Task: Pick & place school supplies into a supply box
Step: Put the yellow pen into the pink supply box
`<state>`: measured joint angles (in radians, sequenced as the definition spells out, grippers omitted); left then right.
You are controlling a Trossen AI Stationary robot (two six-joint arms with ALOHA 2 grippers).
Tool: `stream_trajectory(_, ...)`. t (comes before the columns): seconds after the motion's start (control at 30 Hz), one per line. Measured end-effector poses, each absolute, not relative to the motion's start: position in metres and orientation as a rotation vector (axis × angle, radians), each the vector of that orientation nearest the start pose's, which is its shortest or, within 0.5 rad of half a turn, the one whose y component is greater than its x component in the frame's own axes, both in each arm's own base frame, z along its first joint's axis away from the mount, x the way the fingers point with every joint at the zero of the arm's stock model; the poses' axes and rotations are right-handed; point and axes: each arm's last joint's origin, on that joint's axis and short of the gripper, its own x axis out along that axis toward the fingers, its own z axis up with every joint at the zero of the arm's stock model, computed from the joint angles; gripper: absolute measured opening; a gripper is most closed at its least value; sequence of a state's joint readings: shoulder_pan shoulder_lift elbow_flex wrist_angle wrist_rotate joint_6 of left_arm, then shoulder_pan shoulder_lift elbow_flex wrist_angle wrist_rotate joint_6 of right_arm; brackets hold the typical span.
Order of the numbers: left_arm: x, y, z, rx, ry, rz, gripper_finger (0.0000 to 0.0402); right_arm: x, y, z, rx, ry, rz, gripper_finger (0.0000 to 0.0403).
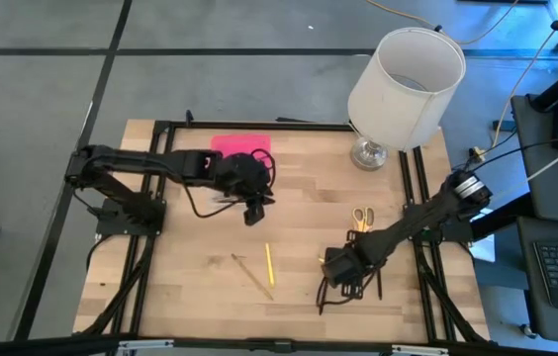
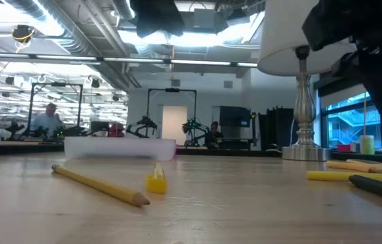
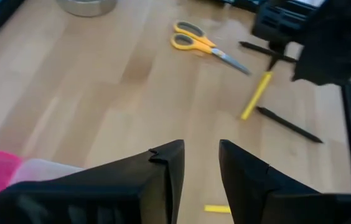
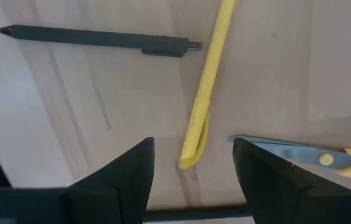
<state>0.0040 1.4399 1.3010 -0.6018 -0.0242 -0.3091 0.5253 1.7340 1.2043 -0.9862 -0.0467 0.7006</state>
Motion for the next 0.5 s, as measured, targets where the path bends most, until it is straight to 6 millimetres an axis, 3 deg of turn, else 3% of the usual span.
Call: stream_trajectory(0.5,0.305,-0.044,0.325,-0.349,0.751,0.056,0.0093,0.282,0.148,0.172,0.180,1.603,-0.086,0.0220)
